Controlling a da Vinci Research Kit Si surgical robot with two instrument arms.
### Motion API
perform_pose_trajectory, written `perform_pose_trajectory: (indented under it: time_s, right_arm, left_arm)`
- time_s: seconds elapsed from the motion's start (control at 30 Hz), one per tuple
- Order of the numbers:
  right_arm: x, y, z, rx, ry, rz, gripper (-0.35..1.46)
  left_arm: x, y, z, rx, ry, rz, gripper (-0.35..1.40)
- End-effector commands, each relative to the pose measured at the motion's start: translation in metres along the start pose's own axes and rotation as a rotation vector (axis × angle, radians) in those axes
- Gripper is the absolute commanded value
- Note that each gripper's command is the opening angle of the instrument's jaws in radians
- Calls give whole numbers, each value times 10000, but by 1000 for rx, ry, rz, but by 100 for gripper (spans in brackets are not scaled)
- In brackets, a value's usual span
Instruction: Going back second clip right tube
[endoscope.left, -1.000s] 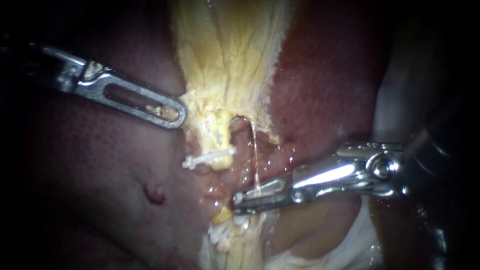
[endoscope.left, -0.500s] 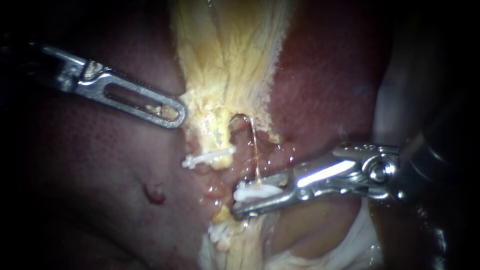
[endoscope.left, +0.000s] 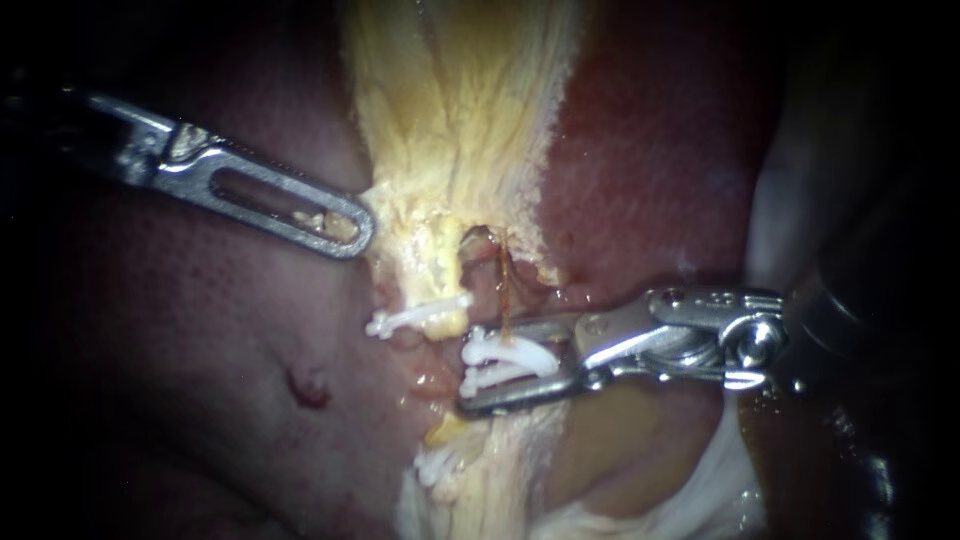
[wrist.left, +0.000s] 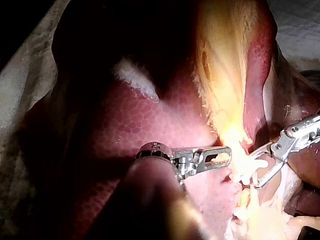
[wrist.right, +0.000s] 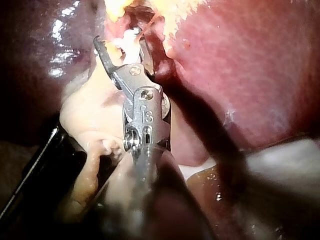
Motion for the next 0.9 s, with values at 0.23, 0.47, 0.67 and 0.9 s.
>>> perform_pose_trajectory:
  time_s: [0.23, 0.47, 0.67, 0.9]
  right_arm:
    - [-8, 7, -6, -3, -1, -84, 50]
    - [-10, 9, -11, -5, -2, -112, 50]
    - [-11, 16, -12, -13, 0, -110, 50]
    - [-11, 25, -15, -35, 6, -8, 50]
  left_arm:
    - [0, 0, 0, -1, 0, 0, -35]
    - [0, 0, -1, -1, 0, 0, -35]
    - [1, 0, -1, -1, 0, 0, -35]
    - [1, 0, -1, -1, 0, 0, -35]
